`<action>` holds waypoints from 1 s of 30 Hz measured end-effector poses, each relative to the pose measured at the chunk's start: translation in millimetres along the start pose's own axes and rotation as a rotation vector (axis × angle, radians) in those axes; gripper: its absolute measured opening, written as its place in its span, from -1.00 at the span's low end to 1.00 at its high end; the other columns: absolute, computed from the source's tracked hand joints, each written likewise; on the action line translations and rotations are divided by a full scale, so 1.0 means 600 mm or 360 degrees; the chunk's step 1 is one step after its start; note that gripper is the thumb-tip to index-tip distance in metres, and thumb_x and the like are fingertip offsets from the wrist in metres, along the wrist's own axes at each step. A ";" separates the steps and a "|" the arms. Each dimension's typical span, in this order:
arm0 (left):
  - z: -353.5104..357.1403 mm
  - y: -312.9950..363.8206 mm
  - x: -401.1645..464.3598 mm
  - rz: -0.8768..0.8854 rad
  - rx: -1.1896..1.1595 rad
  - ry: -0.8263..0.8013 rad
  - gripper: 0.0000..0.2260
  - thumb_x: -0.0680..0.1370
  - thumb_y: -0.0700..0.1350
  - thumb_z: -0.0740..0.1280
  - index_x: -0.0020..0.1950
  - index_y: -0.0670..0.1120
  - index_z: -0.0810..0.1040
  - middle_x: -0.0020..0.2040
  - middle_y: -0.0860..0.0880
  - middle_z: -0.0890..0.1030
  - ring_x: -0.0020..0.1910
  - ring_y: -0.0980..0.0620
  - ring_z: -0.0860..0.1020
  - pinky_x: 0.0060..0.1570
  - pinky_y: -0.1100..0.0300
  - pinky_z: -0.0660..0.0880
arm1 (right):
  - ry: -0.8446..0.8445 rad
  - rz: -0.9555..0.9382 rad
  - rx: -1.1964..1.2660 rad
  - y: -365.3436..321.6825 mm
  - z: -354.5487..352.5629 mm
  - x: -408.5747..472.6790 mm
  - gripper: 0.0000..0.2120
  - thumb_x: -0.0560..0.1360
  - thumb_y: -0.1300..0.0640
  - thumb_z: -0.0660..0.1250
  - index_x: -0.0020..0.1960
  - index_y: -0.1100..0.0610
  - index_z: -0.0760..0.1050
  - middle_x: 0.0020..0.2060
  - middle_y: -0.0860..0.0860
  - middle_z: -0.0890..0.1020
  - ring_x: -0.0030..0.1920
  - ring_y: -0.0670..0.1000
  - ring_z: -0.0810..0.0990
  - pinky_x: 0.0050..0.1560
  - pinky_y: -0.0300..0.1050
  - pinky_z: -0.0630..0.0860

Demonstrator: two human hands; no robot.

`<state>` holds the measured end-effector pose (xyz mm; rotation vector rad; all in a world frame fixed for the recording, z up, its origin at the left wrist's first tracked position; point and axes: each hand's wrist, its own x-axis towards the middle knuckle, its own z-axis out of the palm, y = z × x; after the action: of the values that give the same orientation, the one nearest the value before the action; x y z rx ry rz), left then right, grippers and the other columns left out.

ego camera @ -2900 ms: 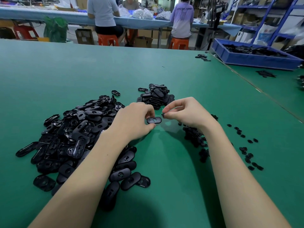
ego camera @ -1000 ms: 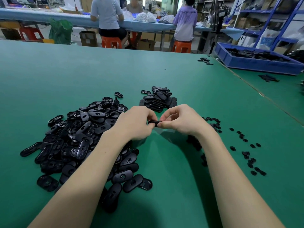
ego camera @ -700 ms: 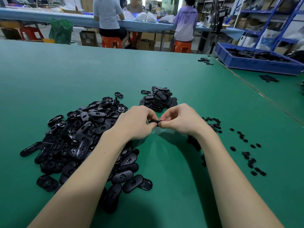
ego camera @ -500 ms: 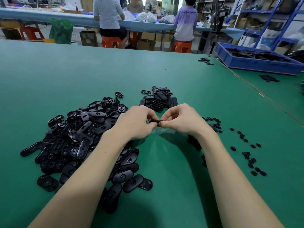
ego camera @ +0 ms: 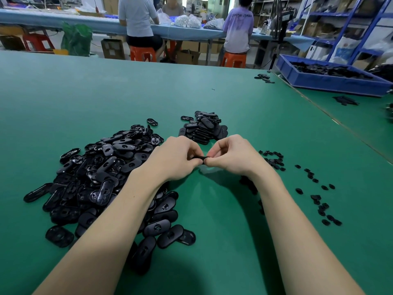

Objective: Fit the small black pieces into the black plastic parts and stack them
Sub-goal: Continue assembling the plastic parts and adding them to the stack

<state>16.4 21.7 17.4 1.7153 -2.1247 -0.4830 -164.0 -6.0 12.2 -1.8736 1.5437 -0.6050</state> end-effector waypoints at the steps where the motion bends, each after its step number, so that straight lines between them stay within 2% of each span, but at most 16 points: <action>1: 0.000 0.000 0.000 -0.0002 -0.0004 0.0003 -0.88 0.52 0.04 0.42 -0.15 0.27 0.56 -0.11 0.14 0.64 -0.03 0.02 0.58 0.10 0.01 0.55 | -0.0005 0.0001 0.0011 0.000 0.000 0.001 -0.90 0.31 0.00 0.55 -0.28 -0.03 0.66 -0.36 -0.17 0.69 -0.34 -0.15 0.56 -0.13 -0.15 0.52; 8: 0.002 0.000 0.000 -0.0032 0.0006 -0.0010 -0.85 0.52 0.03 0.43 -0.19 0.28 0.55 -0.12 0.15 0.63 -0.02 0.02 0.59 0.12 0.01 0.55 | -0.0037 0.0020 0.0020 0.002 0.005 0.000 -0.89 0.29 -0.01 0.55 -0.28 -0.02 0.65 -0.37 -0.18 0.68 -0.37 -0.19 0.55 -0.19 -0.18 0.49; 11: 0.003 0.001 0.000 -0.0033 0.0026 -0.0008 -0.86 0.52 0.04 0.42 -0.18 0.27 0.54 -0.11 0.16 0.63 -0.01 0.02 0.59 0.13 0.00 0.55 | -0.0027 0.0029 -0.0003 0.001 0.005 0.000 -0.83 0.20 -0.09 0.50 -0.28 -0.03 0.65 -0.37 -0.19 0.68 -0.34 -0.16 0.57 -0.14 -0.14 0.53; 18: 0.004 -0.003 0.002 0.0013 0.0019 -0.0030 -0.87 0.53 0.02 0.41 -0.16 0.24 0.54 -0.11 0.13 0.63 -0.03 0.02 0.60 0.11 0.02 0.55 | 0.0025 0.0006 -0.0043 -0.002 0.009 -0.001 -0.70 0.09 -0.17 0.44 -0.29 -0.01 0.63 -0.45 -0.22 0.62 -0.41 -0.18 0.51 -0.22 -0.17 0.47; 23: 0.009 -0.004 0.005 0.0026 0.0025 0.0014 -0.87 0.51 -0.01 0.41 -0.17 0.21 0.54 -0.13 0.11 0.65 -0.04 0.00 0.61 0.09 0.03 0.56 | 0.0065 -0.0065 -0.0088 0.000 0.015 0.001 -0.83 0.25 -0.06 0.53 -0.28 0.00 0.63 -0.41 -0.16 0.66 -0.37 -0.16 0.55 -0.24 -0.18 0.50; 25: 0.010 -0.010 0.006 0.0040 0.0002 0.0027 -0.89 0.51 -0.02 0.41 -0.16 0.19 0.56 -0.15 0.09 0.65 -0.07 0.03 0.61 0.02 0.12 0.56 | 0.0063 -0.0140 -0.0096 0.004 0.015 0.001 -0.87 0.30 -0.03 0.54 -0.26 -0.02 0.63 -0.39 -0.17 0.67 -0.40 -0.22 0.54 -0.31 -0.28 0.45; 27: 0.010 -0.017 0.007 0.0017 -0.0080 0.0067 -0.93 0.52 -0.03 0.42 -0.12 0.14 0.60 -0.20 0.08 0.65 -0.17 0.06 0.58 -0.14 0.26 0.50 | 0.0030 -0.0251 -0.0065 0.008 0.010 0.001 -0.90 0.37 0.01 0.55 -0.20 -0.07 0.63 -0.36 -0.23 0.66 -0.44 -0.24 0.51 -0.38 -0.41 0.35; 28: 0.011 -0.021 0.007 -0.0008 -0.0124 0.0107 -0.95 0.52 -0.03 0.43 -0.09 0.13 0.60 -0.22 0.08 0.64 -0.22 0.08 0.56 -0.19 0.28 0.47 | 0.0016 -0.0305 -0.0066 0.010 0.008 0.000 -0.88 0.39 0.03 0.54 -0.16 -0.12 0.61 -0.32 -0.24 0.67 -0.46 -0.22 0.49 -0.39 -0.41 0.35; 30: 0.012 -0.026 0.009 -0.0053 -0.0206 0.0196 -0.93 0.51 -0.04 0.44 -0.06 0.09 0.58 -0.24 0.09 0.63 -0.24 0.13 0.55 -0.14 0.23 0.48 | 0.0021 -0.0377 -0.0123 0.012 0.005 0.000 -0.80 0.40 0.06 0.51 -0.10 -0.20 0.57 -0.24 -0.27 0.68 -0.46 -0.18 0.47 -0.30 -0.26 0.44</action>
<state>25.1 13.4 3.8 1.6659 -1.9384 -0.4994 -166.9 -6.3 5.1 -2.1337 1.3811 -0.6714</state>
